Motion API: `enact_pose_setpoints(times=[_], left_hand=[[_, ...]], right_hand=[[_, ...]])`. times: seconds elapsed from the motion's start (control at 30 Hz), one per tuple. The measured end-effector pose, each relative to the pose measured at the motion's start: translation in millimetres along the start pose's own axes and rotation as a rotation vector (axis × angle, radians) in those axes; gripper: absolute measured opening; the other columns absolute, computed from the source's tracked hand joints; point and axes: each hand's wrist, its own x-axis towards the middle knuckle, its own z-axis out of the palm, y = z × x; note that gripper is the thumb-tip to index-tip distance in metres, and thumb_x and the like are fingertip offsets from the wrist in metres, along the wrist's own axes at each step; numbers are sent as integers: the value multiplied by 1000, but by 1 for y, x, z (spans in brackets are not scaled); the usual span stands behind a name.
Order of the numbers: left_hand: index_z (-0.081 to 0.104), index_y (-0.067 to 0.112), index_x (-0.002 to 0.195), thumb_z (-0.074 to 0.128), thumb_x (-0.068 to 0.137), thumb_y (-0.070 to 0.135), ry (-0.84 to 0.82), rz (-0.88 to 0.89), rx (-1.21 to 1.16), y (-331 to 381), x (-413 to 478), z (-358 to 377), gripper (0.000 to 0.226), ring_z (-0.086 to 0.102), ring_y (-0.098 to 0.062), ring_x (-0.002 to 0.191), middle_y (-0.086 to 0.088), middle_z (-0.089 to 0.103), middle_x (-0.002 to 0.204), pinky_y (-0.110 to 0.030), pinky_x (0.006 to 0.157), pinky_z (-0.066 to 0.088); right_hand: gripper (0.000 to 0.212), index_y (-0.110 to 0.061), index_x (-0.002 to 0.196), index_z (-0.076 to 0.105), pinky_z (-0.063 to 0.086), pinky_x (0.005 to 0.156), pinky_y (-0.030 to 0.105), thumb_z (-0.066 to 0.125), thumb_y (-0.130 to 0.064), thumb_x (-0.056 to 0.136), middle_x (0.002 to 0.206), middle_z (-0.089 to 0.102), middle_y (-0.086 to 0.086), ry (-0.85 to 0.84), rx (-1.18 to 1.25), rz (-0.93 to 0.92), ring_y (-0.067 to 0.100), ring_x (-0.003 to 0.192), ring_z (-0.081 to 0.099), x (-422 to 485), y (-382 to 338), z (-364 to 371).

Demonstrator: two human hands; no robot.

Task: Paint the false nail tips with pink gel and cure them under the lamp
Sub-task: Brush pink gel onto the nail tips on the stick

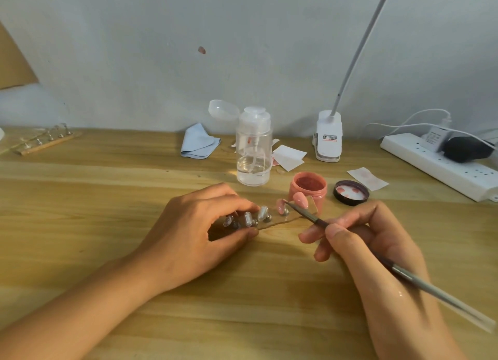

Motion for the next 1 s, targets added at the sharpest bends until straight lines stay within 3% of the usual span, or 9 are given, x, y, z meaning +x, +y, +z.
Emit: enact_pose_setpoints(times=[0.17, 0.3, 0.53, 1.0], left_hand=[[71, 36, 104, 61, 83, 50, 6, 2, -4, 0, 0, 0, 27, 61, -2, 80, 23, 60, 94, -23, 69, 47], [71, 35, 105, 62, 84, 50, 12, 9, -1, -1, 0, 0, 28, 61, -2, 81, 23, 60, 94, -22, 69, 47], [71, 34, 103, 63, 84, 49, 15, 13, -8, -1, 0, 1, 25, 60, -2, 79, 24, 58, 92, -21, 69, 46], [72, 34, 103, 62, 84, 50, 16, 13, 5, -1, 0, 1, 27, 60, -1, 78, 23, 59, 92, -21, 67, 46]], right_hand=[[11, -1, 74, 47, 52, 59, 19, 54, -9, 71, 67, 72, 14, -2, -3, 4, 15, 51, 61, 2, -2, -1], [17, -6, 77, 49, 51, 61, 18, 66, -5, 79, 73, 74, 11, -1, 13, 20, 15, 54, 62, 0, -2, 1], [11, -2, 72, 45, 50, 57, 19, 51, -11, 70, 63, 69, 18, 23, 44, 40, 16, 50, 59, 2, -3, 1], [11, 0, 71, 46, 50, 56, 19, 57, -3, 70, 60, 68, 17, 11, 25, 90, 16, 48, 58, 2, -12, 4]])
